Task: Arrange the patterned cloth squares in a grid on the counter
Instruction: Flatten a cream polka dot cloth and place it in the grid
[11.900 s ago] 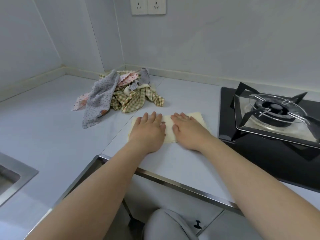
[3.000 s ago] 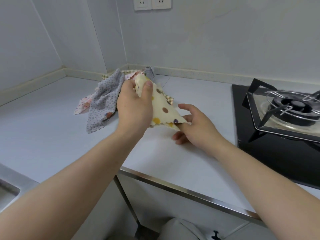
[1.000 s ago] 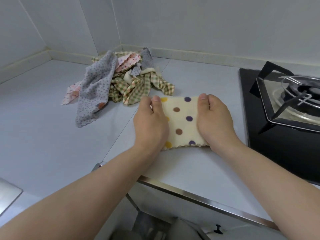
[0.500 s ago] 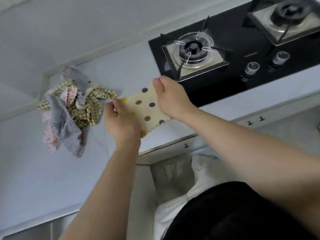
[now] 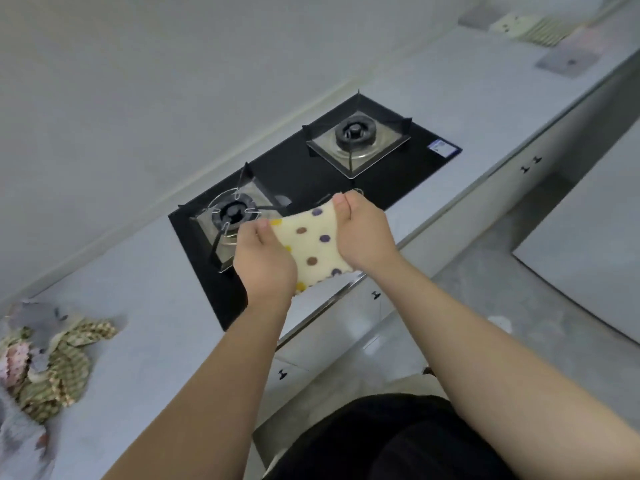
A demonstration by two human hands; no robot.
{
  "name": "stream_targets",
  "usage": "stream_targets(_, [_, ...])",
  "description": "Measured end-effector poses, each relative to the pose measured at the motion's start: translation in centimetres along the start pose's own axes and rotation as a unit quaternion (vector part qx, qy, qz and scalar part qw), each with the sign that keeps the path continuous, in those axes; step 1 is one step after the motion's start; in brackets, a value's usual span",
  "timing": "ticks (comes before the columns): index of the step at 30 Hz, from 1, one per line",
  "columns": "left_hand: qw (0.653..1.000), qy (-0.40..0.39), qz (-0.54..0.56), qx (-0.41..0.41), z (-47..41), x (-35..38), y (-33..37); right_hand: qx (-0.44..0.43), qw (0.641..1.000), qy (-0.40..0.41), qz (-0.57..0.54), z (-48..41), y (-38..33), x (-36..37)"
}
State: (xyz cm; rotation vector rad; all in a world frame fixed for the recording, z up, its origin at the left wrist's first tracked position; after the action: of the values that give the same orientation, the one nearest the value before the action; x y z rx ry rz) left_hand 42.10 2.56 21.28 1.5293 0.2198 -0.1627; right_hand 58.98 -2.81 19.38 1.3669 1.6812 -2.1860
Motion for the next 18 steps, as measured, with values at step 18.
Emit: stream_targets(18, [0.977,-0.211,0.011,0.012,8.4,43.5,11.2,0.149,0.979,0.086,0.114,-14.5,24.8,-31.7])
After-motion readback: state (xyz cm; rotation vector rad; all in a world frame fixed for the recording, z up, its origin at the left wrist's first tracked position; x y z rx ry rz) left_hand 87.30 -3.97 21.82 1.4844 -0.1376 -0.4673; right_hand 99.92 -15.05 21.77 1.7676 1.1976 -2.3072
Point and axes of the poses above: each hand's wrist, its own z-axis away from the middle knuckle, its own x-axis out of the palm, y = z × x, the point moved 6 cm from there along -z, towards the middle knuckle, and after that the axes turned 12 degrees about z, right-handed, at the moved point
